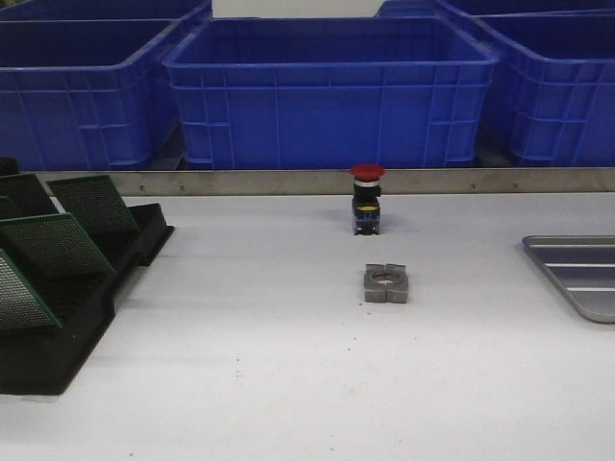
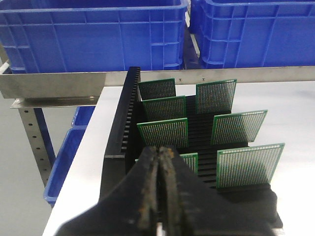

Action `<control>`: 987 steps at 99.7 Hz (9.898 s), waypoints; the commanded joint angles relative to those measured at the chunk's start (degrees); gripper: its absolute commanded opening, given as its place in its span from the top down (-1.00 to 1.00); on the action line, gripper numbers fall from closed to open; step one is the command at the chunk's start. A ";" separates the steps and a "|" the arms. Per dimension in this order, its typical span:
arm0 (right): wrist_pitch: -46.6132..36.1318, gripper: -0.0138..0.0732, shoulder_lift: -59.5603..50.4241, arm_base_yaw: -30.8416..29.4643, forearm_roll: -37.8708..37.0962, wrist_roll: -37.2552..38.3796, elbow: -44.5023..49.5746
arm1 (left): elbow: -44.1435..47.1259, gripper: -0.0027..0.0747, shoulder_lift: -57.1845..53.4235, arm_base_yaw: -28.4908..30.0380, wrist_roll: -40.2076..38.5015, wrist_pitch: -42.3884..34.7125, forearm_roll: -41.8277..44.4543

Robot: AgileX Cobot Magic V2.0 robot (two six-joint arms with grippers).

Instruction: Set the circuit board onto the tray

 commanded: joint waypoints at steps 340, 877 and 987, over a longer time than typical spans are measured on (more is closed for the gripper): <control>-4.92 0.82 -1.12 -0.42 -0.55 -0.17 0.05 | -54.62 0.97 72.78 -10.09 86.44 43.45 -40.56; 10.00 -0.56 81.06 -7.28 65.86 -60.60 -45.26 | -55.14 -0.54 71.14 -8.93 88.76 34.78 -39.69; 14.06 -0.56 81.06 -7.28 65.86 -60.60 -45.26 | -55.14 0.97 89.32 -7.88 86.18 17.40 -24.23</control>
